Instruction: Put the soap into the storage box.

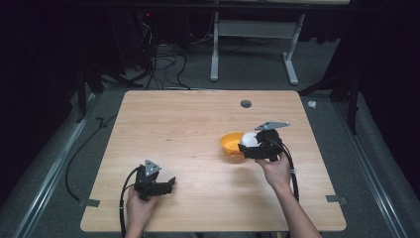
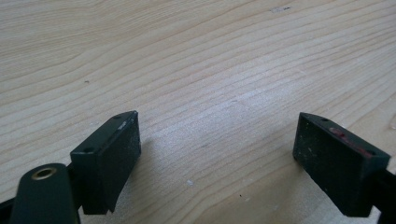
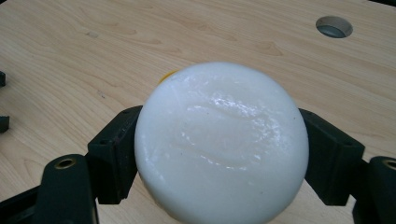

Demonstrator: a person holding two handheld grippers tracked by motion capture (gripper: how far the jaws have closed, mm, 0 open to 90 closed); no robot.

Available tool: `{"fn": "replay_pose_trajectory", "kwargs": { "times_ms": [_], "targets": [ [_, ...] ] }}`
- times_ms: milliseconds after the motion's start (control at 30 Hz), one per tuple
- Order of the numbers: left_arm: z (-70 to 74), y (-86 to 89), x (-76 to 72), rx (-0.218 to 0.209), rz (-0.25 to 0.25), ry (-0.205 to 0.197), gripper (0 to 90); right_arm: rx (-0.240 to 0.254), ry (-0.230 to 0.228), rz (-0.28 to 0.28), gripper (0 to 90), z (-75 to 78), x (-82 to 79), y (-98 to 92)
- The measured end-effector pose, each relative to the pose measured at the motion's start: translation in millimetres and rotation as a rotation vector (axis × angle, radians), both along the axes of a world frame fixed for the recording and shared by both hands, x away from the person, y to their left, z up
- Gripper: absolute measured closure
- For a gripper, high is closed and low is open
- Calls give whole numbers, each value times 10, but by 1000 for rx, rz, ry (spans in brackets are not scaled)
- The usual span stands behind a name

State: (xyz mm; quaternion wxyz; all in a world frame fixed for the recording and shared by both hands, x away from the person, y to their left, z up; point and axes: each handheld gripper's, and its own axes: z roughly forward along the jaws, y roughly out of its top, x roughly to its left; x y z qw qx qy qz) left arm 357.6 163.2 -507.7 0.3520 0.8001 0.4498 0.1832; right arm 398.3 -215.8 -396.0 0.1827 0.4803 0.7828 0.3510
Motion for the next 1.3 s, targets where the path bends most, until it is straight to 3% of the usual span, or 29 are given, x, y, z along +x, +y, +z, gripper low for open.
{"fn": "replay_pose_trajectory", "kwargs": {
  "times_ms": [633,833,1300],
  "targets": [
    [2,-2,-2,3,-4,1,155,-21,22,-9,241,-5,264,149],
    [2,-1,-2,3,-4,1,155,-47,49,-13,242,-93,333,185],
    [1,-3,-3,2,-6,-1,155,-51,100,-36,241,-260,502,244]
  ]
}}
